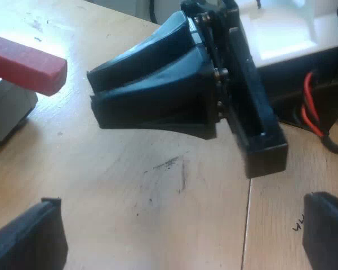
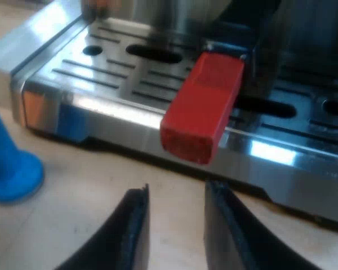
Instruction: Grind coffee beans and then tamp
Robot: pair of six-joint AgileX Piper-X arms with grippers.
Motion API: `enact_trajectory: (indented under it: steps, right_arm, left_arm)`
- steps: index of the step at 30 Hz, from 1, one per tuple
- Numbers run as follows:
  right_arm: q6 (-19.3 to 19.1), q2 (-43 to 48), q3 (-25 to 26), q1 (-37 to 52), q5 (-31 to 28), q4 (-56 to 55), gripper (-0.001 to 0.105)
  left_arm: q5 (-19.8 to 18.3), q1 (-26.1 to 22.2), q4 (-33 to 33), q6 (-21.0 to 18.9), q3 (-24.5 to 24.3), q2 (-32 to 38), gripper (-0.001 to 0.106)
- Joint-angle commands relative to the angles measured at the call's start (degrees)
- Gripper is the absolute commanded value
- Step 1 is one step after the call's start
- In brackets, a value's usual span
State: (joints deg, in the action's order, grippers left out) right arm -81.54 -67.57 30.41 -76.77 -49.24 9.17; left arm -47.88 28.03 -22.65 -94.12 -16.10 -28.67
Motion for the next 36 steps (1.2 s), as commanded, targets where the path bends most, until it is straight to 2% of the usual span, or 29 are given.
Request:
enact_trajectory:
  steps: [1, 6, 22, 28, 31, 33, 36]
  right_arm:
    - [0.0, -0.9, 0.1, -0.1, -1.8, 3.4, 0.016]
    - [0.0, -1.8, 0.1, 0.1, -5.2, 6.0, 0.013]
    - [-0.2, -1.8, 0.1, 6.9, -5.0, 6.9, 0.013]
    - [-3.0, -1.8, 0.1, 6.9, -11.0, 8.8, 0.013]
    - [-6.4, -1.8, 0.1, 6.9, -13.3, 11.4, 0.013]
    - [-10.5, -1.8, 0.1, 6.9, -15.9, 13.8, 0.013]
    - [-12.7, -1.8, 0.1, 7.3, -16.3, 15.6, 0.013]
  left_arm:
    - [-0.4, 0.3, 0.7, 0.2, 0.0, -0.1, 0.087]
    - [-0.4, 0.3, 0.7, 0.2, 0.0, -0.1, 0.087]
    - [-0.4, 0.3, 0.7, 0.2, 0.0, -0.1, 0.087]
    - [-0.4, 0.3, 0.7, 0.2, 0.0, -0.1, 0.087]
    - [-0.4, 0.3, 0.7, 0.2, 0.0, -0.1, 0.087]
    - [-0.4, 0.3, 0.7, 0.2, 0.0, -0.1, 0.087]
    - [-0.4, 0.3, 0.7, 0.2, 0.0, -0.1, 0.087]
